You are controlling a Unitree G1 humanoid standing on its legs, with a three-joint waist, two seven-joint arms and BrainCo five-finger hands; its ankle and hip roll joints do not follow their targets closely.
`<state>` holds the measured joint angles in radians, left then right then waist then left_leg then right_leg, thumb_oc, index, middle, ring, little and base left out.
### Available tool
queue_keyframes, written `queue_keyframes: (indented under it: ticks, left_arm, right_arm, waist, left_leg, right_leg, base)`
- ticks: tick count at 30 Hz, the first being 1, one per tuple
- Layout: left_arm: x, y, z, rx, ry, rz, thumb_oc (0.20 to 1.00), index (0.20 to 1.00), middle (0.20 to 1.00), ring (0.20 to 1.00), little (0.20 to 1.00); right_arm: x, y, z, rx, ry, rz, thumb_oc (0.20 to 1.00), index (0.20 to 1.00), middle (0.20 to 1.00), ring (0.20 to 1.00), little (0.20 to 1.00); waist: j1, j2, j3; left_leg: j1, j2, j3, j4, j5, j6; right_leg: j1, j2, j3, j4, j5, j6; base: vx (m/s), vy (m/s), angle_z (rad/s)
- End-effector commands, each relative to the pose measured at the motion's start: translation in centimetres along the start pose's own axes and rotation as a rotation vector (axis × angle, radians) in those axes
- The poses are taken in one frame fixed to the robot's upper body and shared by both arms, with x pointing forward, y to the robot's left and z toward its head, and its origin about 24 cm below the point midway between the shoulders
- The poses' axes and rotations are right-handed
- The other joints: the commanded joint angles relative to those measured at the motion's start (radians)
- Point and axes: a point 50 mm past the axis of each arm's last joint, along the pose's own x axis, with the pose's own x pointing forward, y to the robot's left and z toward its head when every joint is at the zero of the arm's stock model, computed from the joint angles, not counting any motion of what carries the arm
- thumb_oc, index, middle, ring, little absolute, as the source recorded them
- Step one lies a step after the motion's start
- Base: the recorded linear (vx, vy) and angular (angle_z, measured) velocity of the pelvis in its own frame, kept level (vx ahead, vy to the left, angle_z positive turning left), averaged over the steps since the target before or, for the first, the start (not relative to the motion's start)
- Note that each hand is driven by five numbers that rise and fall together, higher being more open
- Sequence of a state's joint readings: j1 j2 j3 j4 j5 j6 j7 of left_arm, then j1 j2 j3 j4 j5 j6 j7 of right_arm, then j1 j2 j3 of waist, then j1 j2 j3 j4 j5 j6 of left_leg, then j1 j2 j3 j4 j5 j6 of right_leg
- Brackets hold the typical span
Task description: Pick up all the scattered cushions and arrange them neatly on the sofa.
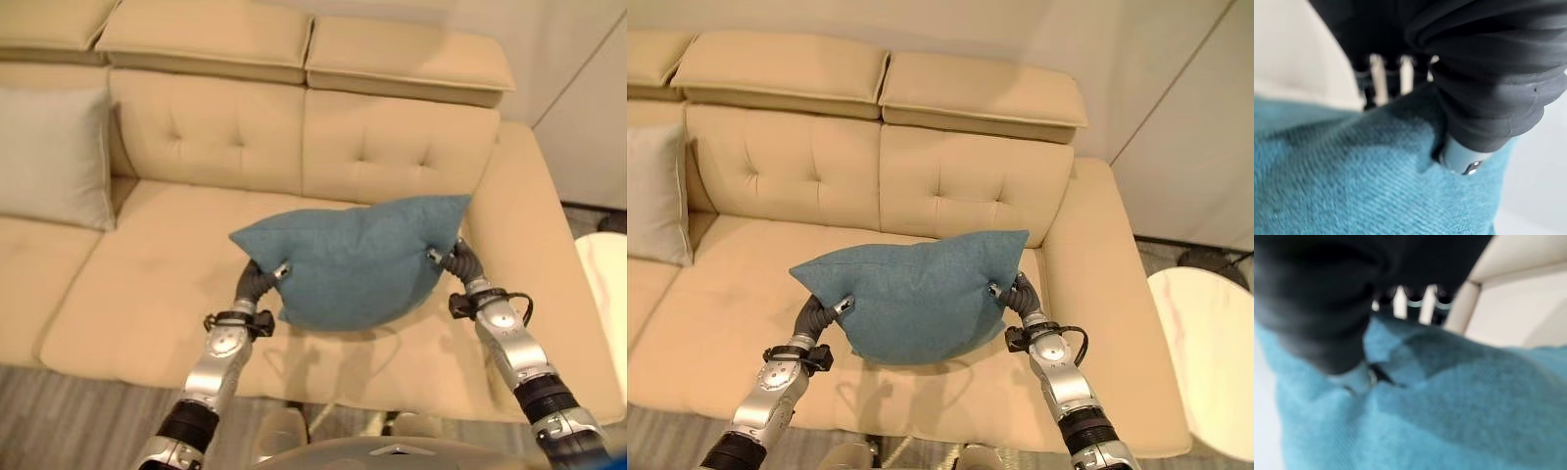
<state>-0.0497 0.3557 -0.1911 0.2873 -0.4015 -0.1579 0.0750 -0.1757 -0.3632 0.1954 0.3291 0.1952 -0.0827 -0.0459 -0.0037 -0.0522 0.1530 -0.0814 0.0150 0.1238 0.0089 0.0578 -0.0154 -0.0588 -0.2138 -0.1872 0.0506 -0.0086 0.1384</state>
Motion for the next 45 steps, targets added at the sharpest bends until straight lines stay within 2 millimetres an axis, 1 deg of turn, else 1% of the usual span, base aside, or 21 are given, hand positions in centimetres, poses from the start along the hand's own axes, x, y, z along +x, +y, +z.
queue_keyframes:
  ticks: [1, 3, 6, 9, 10, 13, 14, 16, 17, 19, 20, 22, 23, 25, 26, 27, 28, 34, 37, 40, 45]
  left_arm:
    - [0.9, -0.1, 6.4, 0.019, -0.319, -0.031, 0.200, 0.200, 0.200, 0.200, 0.200]
    - [1.0, 0.4, 6.7, 0.030, -0.325, -0.015, 0.200, 0.200, 0.200, 0.200, 0.200]
    - [1.0, 0.5, 6.9, 0.028, -0.333, -0.007, 0.200, 0.200, 0.200, 0.200, 0.200]
    - [1.3, 0.2, 8.1, 0.003, -0.389, 0.000, 0.200, 0.200, 0.200, 0.200, 0.200]
    - [1.3, 0.2, 8.1, 0.003, -0.389, 0.001, 0.200, 0.200, 0.200, 0.200, 0.200]
    - [1.6, -0.3, 9.8, -0.031, -0.464, 0.013, 0.200, 0.200, 0.200, 0.200, 0.200]
    - [1.6, -0.3, 9.9, -0.031, -0.465, 0.013, 0.200, 0.200, 0.200, 0.200, 0.200]
    - [2.3, -1.0, 11.5, -0.032, -0.524, 0.002, 0.200, 0.200, 0.200, 0.200, 0.200]
    - [3.0, -1.6, 13.0, -0.035, -0.573, -0.004, 0.200, 0.200, 0.200, 0.200, 0.200]
    - [3.6, -2.2, 15.1, -0.026, -0.640, -0.011, 0.200, 0.200, 0.200, 0.200, 0.200]
    - [3.7, -2.2, 15.1, -0.026, -0.642, -0.011, 0.200, 0.200, 0.200, 0.200, 0.200]
    - [4.2, -2.7, 17.1, -0.013, -0.702, -0.018, 0.200, 0.200, 0.200, 0.200, 0.200]
    - [4.8, -3.4, 18.9, -0.013, -0.747, -0.032, 0.200, 0.200, 0.200, 0.200, 0.200]
    - [5.2, -4.0, 20.4, -0.002, -0.780, -0.042, 0.200, 0.200, 0.200, 0.200, 0.200]
    - [5.2, -4.0, 20.5, -0.002, -0.782, -0.043, 0.200, 0.200, 0.200, 0.200, 0.200]
    - [5.8, -4.5, 22.0, 0.024, -0.812, -0.048, 0.200, 0.200, 0.200, 0.200, 0.200]
    - [5.9, -4.7, 22.9, 0.038, -0.830, -0.052, 0.200, 0.200, 0.200, 0.200, 0.200]
    - [7.0, -5.3, 26.3, 0.118, -0.877, -0.045, 0.200, 0.200, 0.200, 0.200, 0.200]
    - [7.5, -5.2, 27.5, 0.143, -0.882, -0.029, 0.200, 0.200, 0.200, 0.200, 0.200]
    - [7.8, -5.1, 27.9, 0.158, -0.877, -0.015, 0.200, 0.200, 0.200, 0.200, 0.200]
    - [8.0, -4.9, 27.3, 0.138, -0.850, -0.002, 0.200, 0.200, 0.200, 0.200, 0.200]
  right_arm:
    - [1.8, 1.4, 6.7, 0.019, -0.306, 0.057, 0.200, 0.200, 0.200, 0.200, 0.200]
    - [1.9, 1.6, 6.6, 0.026, -0.306, 0.059, 0.200, 0.200, 0.200, 0.200, 0.200]
    - [1.7, 1.4, 6.5, 0.029, -0.307, 0.047, 0.200, 0.200, 0.200, 0.200, 0.200]
    - [1.6, 0.6, 7.9, 0.008, -0.367, -0.002, 0.200, 0.200, 0.200, 0.200, 0.200]
    - [1.6, 0.6, 7.9, 0.008, -0.367, -0.002, 0.200, 0.200, 0.200, 0.200, 0.200]
    - [1.9, 0.8, 10.5, 0.008, -0.470, -0.027, 0.200, 0.200, 0.200, 0.200, 0.200]
    - [1.9, 0.8, 10.6, 0.008, -0.471, -0.028, 0.200, 0.200, 0.200, 0.200, 0.200]
    - [2.3, 1.0, 12.4, -0.001, -0.535, -0.034, 0.200, 0.200, 0.200, 0.200, 0.200]
    - [2.7, 1.4, 14.0, -0.008, -0.583, -0.040, 0.200, 0.200, 0.200, 0.200, 0.200]
    - [3.2, 1.4, 16.0, -0.018, -0.642, -0.056, 0.200, 0.200, 0.200, 0.200, 0.200]
    - [3.2, 1.4, 16.0, -0.017, -0.644, -0.057, 0.200, 0.200, 0.200, 0.200, 0.200]
    - [3.7, 1.1, 17.8, -0.021, -0.684, -0.077, 0.200, 0.200, 0.200, 0.200, 0.200]
    - [4.2, 0.9, 19.3, -0.037, -0.714, -0.098, 0.200, 0.200, 0.200, 0.200, 0.200]
    - [4.7, 0.8, 20.3, -0.049, -0.724, -0.110, 0.200, 0.200, 0.200, 0.200, 0.200]
    - [4.7, 0.8, 20.4, -0.049, -0.726, -0.111, 0.200, 0.200, 0.200, 0.200, 0.200]
    - [5.2, 0.5, 21.6, -0.058, -0.737, -0.136, 0.200, 0.200, 0.200, 0.200, 0.200]
    - [5.5, 0.2, 22.2, -0.068, -0.742, -0.149, 0.200, 0.200, 0.200, 0.200, 0.200]
    - [6.8, -0.7, 24.6, -0.088, -0.736, -0.214, 0.200, 0.200, 0.200, 0.200, 0.200]
    - [7.1, -1.1, 25.4, -0.104, -0.733, -0.242, 0.200, 0.200, 0.200, 0.200, 0.200]
    - [7.3, -1.4, 25.7, -0.120, -0.725, -0.265, 0.200, 0.200, 0.200, 0.200, 0.200]
    - [7.5, -1.1, 25.4, -0.161, -0.709, -0.260, 0.200, 0.200, 0.200, 0.200, 0.200]
  waist:
    - [0.034, -0.036, -0.043]
    - [0.041, -0.042, -0.045]
    - [0.040, -0.046, -0.042]
    - [0.030, -0.044, -0.027]
    - [0.030, -0.044, -0.028]
    - [0.029, -0.041, -0.012]
    - [0.028, -0.040, -0.013]
    - [0.024, -0.040, 0.001]
    - [0.022, -0.040, 0.007]
    - [0.018, -0.038, 0.011]
    - [0.017, -0.039, 0.010]
    - [0.014, -0.040, 0.011]
    - [0.011, -0.039, 0.012]
    - [0.012, -0.038, 0.016]
    - [0.011, -0.040, 0.016]
    - [0.009, -0.040, 0.017]
    - [0.010, -0.039, 0.018]
    - [0.006, -0.031, 0.025]
    - [-0.001, -0.028, 0.030]
    - [-0.004, -0.023, 0.037]
    - [-0.010, -0.027, 0.045]
  left_leg:
    - [-0.088, 0.041, -0.011, 0.183, -0.164, -0.042]
    - [-0.089, 0.046, 0.011, 0.182, -0.166, -0.039]
    - [-0.089, 0.038, 0.010, 0.173, -0.162, -0.035]
    - [-0.123, 0.029, -0.002, 0.175, -0.159, -0.037]
    - [-0.124, 0.029, -0.002, 0.176, -0.159, -0.037]
    - [-0.169, 0.028, -0.010, 0.186, -0.151, -0.038]
    - [-0.171, 0.027, -0.011, 0.188, -0.151, -0.038]
    - [-0.208, 0.027, -0.017, 0.198, -0.143, -0.041]
    - [-0.237, 0.023, -0.022, 0.200, -0.136, -0.043]
    - [-0.262, 0.027, -0.026, 0.204, -0.134, -0.048]
    - [-0.267, 0.025, -0.026, 0.201, -0.128, -0.047]
    - [-0.285, 0.023, -0.027, 0.197, -0.120, -0.052]
    - [-0.295, 0.024, -0.029, 0.188, -0.111, -0.057]
    - [-0.297, 0.027, -0.030, 0.181, -0.109, -0.063]
    - [-0.300, 0.025, -0.030, 0.178, -0.103, -0.061]
    - [-0.304, 0.025, -0.031, 0.167, -0.096, -0.065]
    - [-0.304, 0.025, -0.031, 0.162, -0.093, -0.066]
    - [-0.303, 0.026, -0.026, 0.133, -0.079, -0.075]
    - [-0.310, 0.021, -0.022, 0.118, -0.065, -0.076]
    - [-0.316, 0.020, -0.020, 0.117, -0.066, -0.077]
    - [-0.332, 0.019, -0.015, 0.125, -0.062, -0.076]
  right_leg:
    - [-0.020, -0.014, -0.009, -0.044, 0.058, 0.064]
    - [-0.038, -0.010, -0.011, -0.037, 0.065, 0.069]
    - [-0.051, 0.002, -0.001, -0.042, 0.065, 0.063]
    - [-0.080, 0.008, 0.028, -0.044, 0.075, 0.059]
    - [-0.081, 0.008, 0.028, -0.044, 0.075, 0.059]
    - [-0.112, 0.003, 0.014, -0.034, 0.075, 0.052]
    - [-0.114, 0.003, 0.013, -0.033, 0.075, 0.052]
    - [-0.143, 0.002, 0.004, -0.020, 0.073, 0.048]
    - [-0.168, 0.005, 0.001, -0.011, 0.073, 0.043]
    - [-0.196, 0.011, -0.006, 0.002, 0.068, 0.038]
    - [-0.200, 0.009, -0.007, 0.001, 0.071, 0.038]
    - [-0.218, 0.011, -0.011, 0.003, 0.072, 0.037]
    - [-0.233, 0.013, -0.012, 0.006, 0.073, 0.037]
    - [-0.237, 0.017, -0.014, 0.005, 0.071, 0.038]
    - [-0.240, 0.015, -0.015, 0.004, 0.075, 0.038]
    - [-0.247, 0.017, -0.014, 0.000, 0.079, 0.040]
    - [-0.250, 0.017, -0.014, -0.001, 0.081, 0.042]
    - [-0.257, 0.022, -0.010, -0.011, 0.084, 0.050]
    - [-0.276, 0.022, -0.006, -0.013, 0.095, 0.054]
    - [-0.286, 0.024, -0.004, -0.011, 0.097, 0.057]
    - [-0.302, 0.022, 0.000, -0.015, 0.111, 0.058]
  base:
    - [-0.06, 0.095, -0.53]
    - [-0.02, 0.043, -0.48]
    - [0.02, 0.017, -0.18]
    - [-0.01, -0.012, 0.05]
    - [-0.01, -0.026, 0.21]
    - [-0.02, -0.040, 0.16]
    - [-0.03, -0.036, 0.11]
    - [-0.06, -0.061, 0.13]
    - [-0.07, -0.078, 0.23]
    - [-0.03, -0.050, 0.28]
    - [-0.02, -0.020, 0.25]
    - [-0.01, -0.021, 0.13]
    - [0.01, -0.029, 0.04]
    - [0.01, -0.020, 0.04]
    - [0.00, -0.013, 0.09]
    - [0.00, -0.008, 0.09]
    - [0.02, -0.016, 0.07]
    - [0.00, 0.000, 0.00]
    - [0.00, 0.000, 0.00]
    - [-0.01, 0.009, -0.01]
    - [0.00, 0.016, -0.07]
